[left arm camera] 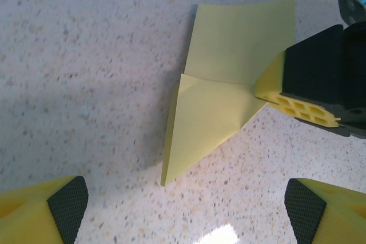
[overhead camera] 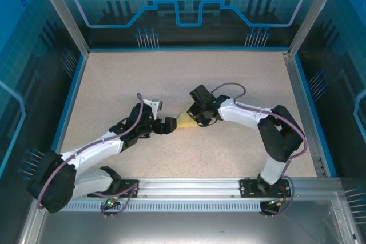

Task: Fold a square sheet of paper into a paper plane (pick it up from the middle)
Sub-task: Fourth fold the wing at the center of the table.

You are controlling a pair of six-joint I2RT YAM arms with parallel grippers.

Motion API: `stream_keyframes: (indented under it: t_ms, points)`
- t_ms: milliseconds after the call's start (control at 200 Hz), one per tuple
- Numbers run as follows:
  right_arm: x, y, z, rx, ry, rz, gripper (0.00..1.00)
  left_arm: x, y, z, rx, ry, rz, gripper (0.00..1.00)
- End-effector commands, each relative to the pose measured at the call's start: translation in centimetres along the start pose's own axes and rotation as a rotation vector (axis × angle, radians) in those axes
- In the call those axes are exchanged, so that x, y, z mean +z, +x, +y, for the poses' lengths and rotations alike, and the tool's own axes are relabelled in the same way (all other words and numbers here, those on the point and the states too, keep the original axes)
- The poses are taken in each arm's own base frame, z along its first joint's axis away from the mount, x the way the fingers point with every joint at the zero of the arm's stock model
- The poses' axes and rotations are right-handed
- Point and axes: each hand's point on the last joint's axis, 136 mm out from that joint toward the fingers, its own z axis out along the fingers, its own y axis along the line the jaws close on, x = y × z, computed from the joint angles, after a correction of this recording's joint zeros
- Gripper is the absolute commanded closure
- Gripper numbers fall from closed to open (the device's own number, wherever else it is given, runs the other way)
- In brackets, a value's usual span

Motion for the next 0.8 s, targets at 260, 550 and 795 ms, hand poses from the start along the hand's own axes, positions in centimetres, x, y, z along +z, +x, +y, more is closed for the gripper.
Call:
stream_keyframes:
  t_ms: [260, 550, 795]
  points:
    - [-2.8, -3.3, -1.2, 0.098, 0.041, -0.112, 0.98, 3.9, -2.5, -2.6, 0.128, 0.148, -0.076, 0.08]
    - [-7.1, -6.0, 0.5, -0.015, 0.043, -0.242, 0.99, 3.6, -3.3, -3.0, 0.136, 0.152, -0.095, 0.08]
    - [-11.7, -6.8, 1.5, -0.125, 0.066, -0.414, 0.99, 2.4, -3.2, -2.6, 0.126, 0.140, -0.120, 0.07]
